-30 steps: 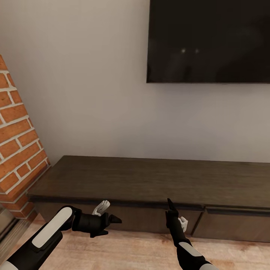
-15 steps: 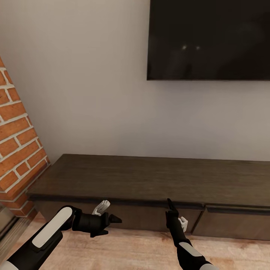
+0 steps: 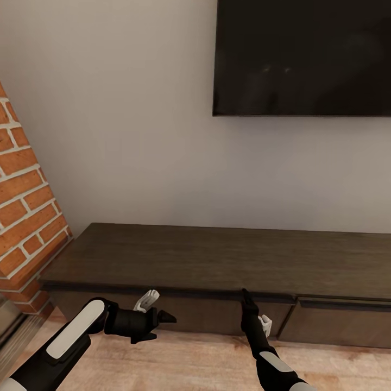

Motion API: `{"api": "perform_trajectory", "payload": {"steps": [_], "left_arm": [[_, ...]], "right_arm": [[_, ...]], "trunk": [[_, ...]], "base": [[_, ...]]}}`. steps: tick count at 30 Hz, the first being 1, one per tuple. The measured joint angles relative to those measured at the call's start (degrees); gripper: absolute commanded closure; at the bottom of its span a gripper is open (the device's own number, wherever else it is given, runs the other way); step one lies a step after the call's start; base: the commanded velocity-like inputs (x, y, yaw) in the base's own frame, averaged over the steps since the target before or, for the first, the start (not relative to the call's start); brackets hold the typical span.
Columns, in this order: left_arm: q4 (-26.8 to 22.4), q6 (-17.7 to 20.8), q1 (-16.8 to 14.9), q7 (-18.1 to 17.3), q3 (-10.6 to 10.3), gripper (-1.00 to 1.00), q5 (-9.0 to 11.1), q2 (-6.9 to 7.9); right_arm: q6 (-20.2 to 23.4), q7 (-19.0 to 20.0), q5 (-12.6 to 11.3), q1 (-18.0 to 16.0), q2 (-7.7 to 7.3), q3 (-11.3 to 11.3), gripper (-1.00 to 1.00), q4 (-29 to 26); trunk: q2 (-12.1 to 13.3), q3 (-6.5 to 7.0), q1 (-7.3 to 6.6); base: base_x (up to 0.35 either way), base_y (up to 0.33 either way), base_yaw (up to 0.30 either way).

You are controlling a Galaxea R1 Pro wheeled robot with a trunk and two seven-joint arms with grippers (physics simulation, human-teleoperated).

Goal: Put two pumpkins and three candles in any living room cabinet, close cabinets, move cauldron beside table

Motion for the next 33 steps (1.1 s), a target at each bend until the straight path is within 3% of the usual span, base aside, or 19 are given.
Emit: {"api": "perform_trajectory", "payload": {"steps": [33], "left_arm": [[0.01, 0.00, 0.01, -0.05, 0.00, -1.00, 0.00, -0.09]], "right_arm": [[-0.05, 0.40, 0.28, -0.05, 0.01, 0.09, 1.00, -0.03]], "trunk": [[-0.01, 0.01, -0.01]], "base": [[-0.020, 0.000, 0.000]]}}
